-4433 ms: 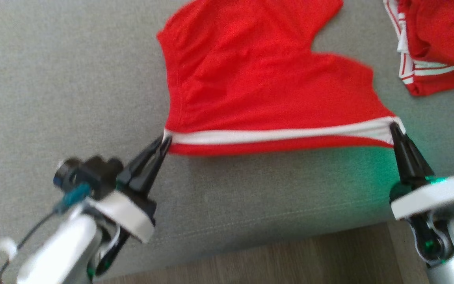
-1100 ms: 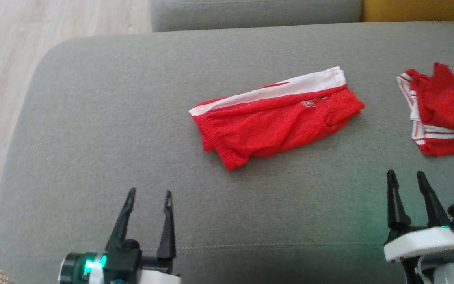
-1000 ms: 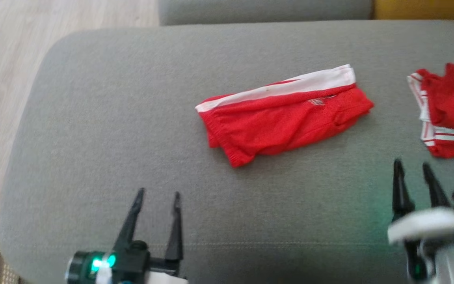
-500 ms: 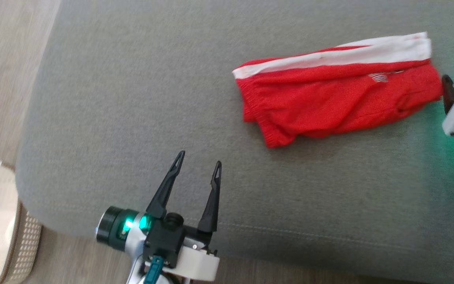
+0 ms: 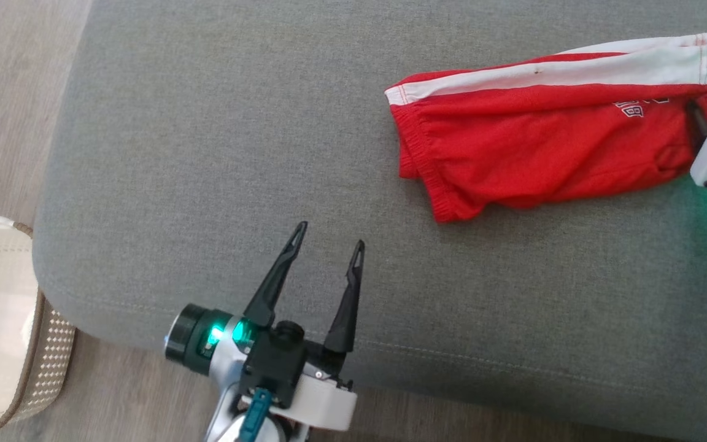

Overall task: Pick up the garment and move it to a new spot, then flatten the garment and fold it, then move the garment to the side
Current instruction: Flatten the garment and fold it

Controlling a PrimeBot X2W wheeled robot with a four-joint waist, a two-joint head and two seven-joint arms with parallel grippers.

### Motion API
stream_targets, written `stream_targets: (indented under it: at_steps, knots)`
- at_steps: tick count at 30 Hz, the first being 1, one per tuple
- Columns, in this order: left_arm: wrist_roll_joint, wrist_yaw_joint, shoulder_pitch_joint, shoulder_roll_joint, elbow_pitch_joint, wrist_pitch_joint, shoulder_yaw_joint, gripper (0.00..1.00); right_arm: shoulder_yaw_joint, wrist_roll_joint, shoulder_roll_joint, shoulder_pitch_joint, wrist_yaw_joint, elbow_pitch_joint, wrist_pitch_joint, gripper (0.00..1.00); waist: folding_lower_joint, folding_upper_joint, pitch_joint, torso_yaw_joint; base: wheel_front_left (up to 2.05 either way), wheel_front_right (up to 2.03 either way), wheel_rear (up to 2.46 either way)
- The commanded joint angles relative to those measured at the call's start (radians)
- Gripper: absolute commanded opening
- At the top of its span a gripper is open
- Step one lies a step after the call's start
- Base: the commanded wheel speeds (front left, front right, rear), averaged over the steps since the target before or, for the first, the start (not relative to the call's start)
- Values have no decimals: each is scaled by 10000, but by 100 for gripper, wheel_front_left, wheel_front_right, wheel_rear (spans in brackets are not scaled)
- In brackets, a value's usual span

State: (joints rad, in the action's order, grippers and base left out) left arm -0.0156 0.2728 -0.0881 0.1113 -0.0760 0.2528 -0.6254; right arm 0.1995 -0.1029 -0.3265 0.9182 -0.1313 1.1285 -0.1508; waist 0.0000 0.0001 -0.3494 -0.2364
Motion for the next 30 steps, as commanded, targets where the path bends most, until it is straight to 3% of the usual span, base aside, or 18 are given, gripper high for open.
stream_targets:
  at_steps: [1, 2, 3, 10, 20, 30]
  knots:
    - [-57, 42, -193, 25, -313, 89, 234, 100, -243, -62, 86, -202, 6, 194, -219, 45, 0, -1, -3, 18, 0, 0, 0]
    - [-57, 57, -208, 38, -306, 89, 212, 100, -282, -163, 152, -163, 6, 265, -178, 8, 0, -1, -3, 33, 0, 0, 0]
    - [-52, 77, -218, 49, -296, 89, 197, 100, -327, -268, 215, -144, 6, 326, -131, 0, 0, -1, 8, 54, 0, 0, 0]
    - [91, 193, -137, 191, -228, 89, 209, 100, -715, -971, 164, -189, 6, 231, 871, 0, 0, -1, 420, 559, 0, 0, 0]
    - [171, 247, -18, 312, -196, 89, 160, 100, -1713, -1469, -798, 75, 6, -400, 1536, 0, 0, -1, 937, 1361, 0, 0, 0]
    - [294, 252, -21, 255, -77, 89, 145, 100, -3446, -2183, -243, 412, 6, -1560, 1372, 0, 0, -1, 1200, 1372, 0, 0, 0]
